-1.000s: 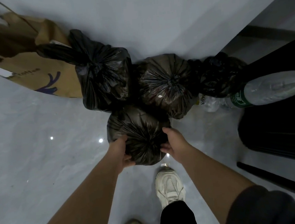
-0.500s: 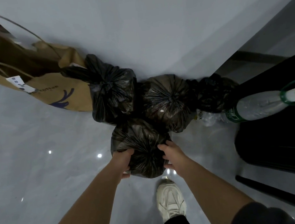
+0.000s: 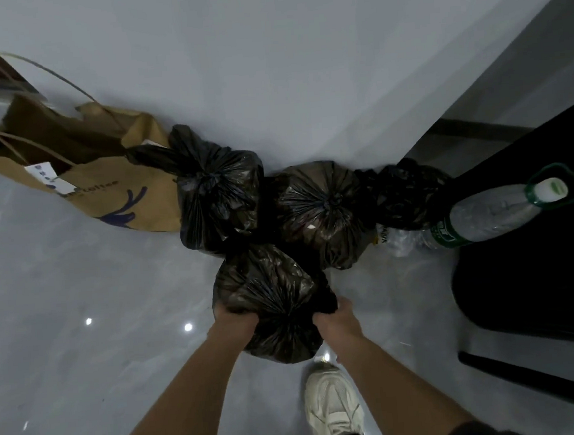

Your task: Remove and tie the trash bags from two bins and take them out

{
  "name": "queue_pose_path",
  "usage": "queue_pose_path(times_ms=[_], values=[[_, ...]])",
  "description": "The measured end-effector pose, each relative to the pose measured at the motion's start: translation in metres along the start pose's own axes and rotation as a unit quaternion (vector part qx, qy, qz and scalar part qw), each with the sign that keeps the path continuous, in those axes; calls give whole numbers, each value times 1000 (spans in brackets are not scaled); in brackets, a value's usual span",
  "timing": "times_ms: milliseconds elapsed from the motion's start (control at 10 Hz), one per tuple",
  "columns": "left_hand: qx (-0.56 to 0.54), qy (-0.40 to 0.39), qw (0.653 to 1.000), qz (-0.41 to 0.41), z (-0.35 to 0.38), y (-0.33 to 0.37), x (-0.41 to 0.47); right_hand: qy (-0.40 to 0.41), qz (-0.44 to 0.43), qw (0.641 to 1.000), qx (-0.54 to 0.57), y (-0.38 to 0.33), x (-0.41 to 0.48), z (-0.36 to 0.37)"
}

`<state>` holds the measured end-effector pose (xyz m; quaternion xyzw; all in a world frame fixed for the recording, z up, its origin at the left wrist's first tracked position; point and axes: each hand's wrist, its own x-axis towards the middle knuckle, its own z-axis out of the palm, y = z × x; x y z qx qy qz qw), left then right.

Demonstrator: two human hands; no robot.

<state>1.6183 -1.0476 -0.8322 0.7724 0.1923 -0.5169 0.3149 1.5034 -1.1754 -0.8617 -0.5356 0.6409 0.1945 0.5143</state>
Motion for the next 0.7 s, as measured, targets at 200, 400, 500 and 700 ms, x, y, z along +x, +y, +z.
queue_pose_path(times_ms=[200, 400, 500, 700], values=[[-91, -27, 994, -48, 19, -15, 24, -109, 124, 973, 163, 20, 15, 28], [-140, -32, 990, -13, 22, -11, 37, -100, 84, 971, 200, 11, 31, 35], [-69, -32, 997, -15, 18, -11, 26, -97, 76, 983, 136, 8, 18, 25], [-34, -19, 996, 76, -6, 23, -32, -79, 14, 989, 127, -26, -37, -9]])
